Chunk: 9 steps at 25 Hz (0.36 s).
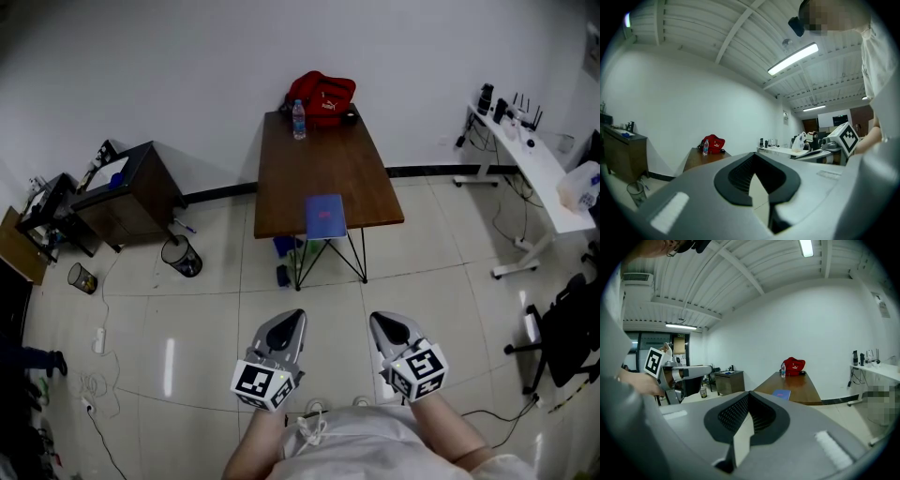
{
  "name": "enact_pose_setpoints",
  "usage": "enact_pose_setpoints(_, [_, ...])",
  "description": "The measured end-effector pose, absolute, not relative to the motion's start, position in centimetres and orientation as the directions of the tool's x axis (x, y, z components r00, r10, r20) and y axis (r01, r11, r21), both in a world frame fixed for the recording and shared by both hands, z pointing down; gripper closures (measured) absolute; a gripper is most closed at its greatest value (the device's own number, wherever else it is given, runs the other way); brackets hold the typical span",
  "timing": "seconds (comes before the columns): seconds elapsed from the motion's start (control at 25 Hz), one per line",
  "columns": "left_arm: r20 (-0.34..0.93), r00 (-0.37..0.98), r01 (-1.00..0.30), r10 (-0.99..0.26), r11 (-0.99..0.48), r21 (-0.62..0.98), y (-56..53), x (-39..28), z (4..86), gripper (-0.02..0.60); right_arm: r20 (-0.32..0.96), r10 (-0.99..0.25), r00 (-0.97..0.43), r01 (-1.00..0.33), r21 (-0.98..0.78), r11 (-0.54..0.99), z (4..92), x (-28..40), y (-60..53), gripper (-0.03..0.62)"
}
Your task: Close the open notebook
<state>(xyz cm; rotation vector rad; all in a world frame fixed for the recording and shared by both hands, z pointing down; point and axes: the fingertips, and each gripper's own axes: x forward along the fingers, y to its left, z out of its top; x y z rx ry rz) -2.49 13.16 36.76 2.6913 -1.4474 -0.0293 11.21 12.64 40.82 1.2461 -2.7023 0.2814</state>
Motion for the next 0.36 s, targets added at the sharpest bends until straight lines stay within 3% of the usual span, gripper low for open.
enact_pose_setpoints(0.36, [0.037, 0.551, -0.833, -0.834, -0.547, 0.076, 13.24, -2.49, 37.13, 0.575, 0.219, -0.733, -0.644, -0.763, -0.112, 0.637, 41.05, 11.24, 12.89, 0.588])
